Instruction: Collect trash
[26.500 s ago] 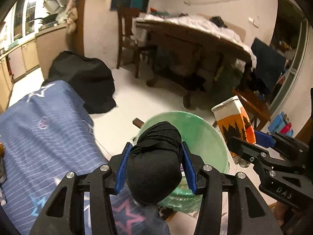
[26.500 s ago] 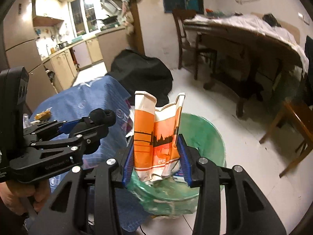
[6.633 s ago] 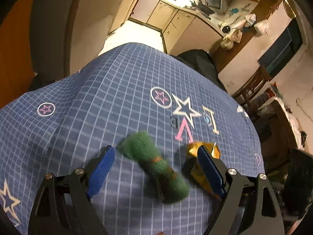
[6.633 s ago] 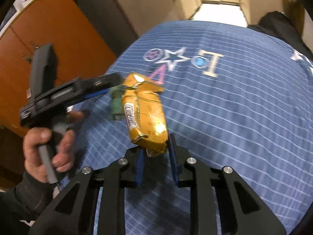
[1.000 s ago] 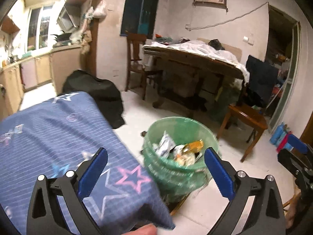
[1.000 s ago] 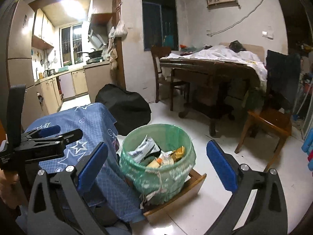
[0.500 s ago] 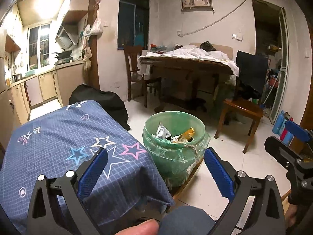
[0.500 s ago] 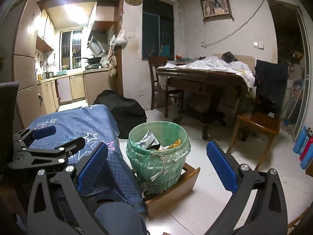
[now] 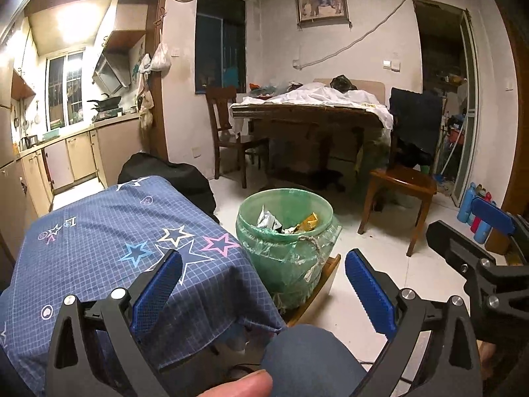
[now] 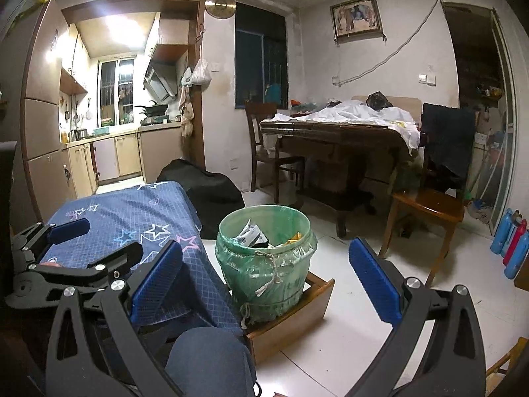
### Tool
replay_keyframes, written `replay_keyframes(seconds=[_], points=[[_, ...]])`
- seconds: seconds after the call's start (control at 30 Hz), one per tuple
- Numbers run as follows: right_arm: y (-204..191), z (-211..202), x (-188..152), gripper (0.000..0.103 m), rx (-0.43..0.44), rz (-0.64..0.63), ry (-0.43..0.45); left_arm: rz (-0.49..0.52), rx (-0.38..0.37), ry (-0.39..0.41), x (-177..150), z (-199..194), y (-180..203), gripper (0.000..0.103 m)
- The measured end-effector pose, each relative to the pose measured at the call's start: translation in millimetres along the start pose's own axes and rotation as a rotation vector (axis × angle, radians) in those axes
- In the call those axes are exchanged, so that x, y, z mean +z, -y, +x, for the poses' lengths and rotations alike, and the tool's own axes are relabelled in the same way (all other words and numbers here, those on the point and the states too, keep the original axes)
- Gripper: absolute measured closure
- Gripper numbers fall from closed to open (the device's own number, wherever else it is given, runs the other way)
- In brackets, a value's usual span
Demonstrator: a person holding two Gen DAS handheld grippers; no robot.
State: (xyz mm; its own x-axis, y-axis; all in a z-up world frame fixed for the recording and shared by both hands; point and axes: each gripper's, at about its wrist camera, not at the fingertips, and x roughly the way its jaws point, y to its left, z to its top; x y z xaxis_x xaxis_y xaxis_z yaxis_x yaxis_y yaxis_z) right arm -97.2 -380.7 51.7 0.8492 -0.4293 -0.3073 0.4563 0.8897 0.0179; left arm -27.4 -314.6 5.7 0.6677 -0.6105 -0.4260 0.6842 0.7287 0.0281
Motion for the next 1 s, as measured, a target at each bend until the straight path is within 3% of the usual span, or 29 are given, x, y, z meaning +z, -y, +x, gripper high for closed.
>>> replay_keyframes(seconds=[0.67, 1.0], points=[[18.2, -16.4, 1.2, 0.005, -0.013, 0.049, 0.051, -0.029, 0.071, 0.01, 5.2, 9.8, -3.0, 0.005], [20.7, -19.1, -0.1, 0.005, -0.011, 0.056, 0.042, -0.044, 0.072, 0.025, 8.9, 8.2, -5.6, 0.005]])
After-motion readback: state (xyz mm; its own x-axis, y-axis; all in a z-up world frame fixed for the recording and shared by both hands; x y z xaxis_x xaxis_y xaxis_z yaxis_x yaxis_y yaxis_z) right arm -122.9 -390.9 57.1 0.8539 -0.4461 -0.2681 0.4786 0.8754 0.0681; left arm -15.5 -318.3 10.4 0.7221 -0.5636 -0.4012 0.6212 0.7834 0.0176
